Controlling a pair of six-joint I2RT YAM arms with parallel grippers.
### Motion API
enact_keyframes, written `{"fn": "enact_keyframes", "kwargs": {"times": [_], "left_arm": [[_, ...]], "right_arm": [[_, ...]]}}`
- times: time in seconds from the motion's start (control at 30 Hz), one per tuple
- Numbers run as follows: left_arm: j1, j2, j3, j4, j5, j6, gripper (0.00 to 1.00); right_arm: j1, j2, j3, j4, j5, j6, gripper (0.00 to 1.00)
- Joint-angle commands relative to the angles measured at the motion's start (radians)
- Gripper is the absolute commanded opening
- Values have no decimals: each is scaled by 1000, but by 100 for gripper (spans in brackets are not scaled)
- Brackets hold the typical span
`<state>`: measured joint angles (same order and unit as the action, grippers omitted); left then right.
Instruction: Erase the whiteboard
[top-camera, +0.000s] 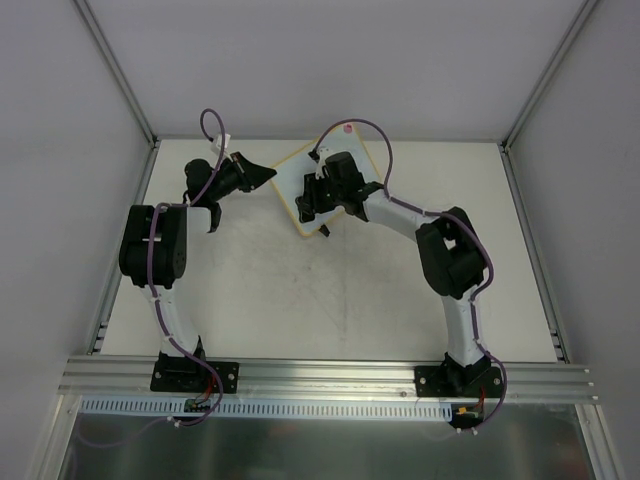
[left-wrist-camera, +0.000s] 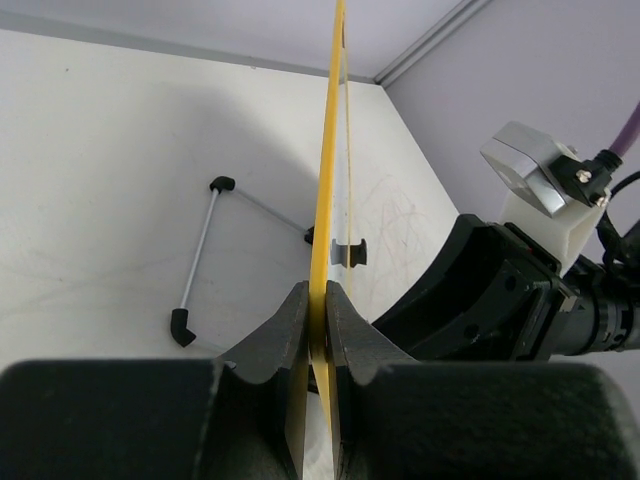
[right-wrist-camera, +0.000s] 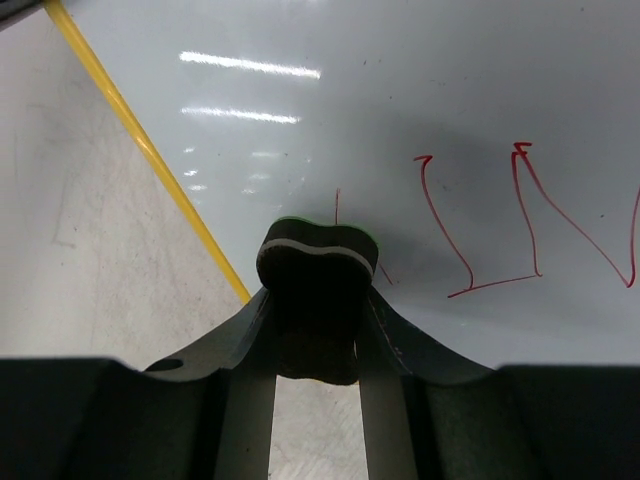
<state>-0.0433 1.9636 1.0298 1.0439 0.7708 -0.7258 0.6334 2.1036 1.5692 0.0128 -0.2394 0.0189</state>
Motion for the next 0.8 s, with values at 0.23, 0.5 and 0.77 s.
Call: {"fn": "enact_keyframes", "kwargs": {"times": [0.23, 0.5, 0.77], "left_arm": [[37, 119, 33, 379, 292, -239, 0], [60, 109, 50, 239, 331, -185, 0], [59, 74, 47, 93, 337, -104, 0]], "right_arm": [[-70, 13, 66, 67, -1, -56, 0], [-132, 55, 156, 26, -38, -74, 0], [-211, 87, 242, -5, -74, -77, 0]]}}
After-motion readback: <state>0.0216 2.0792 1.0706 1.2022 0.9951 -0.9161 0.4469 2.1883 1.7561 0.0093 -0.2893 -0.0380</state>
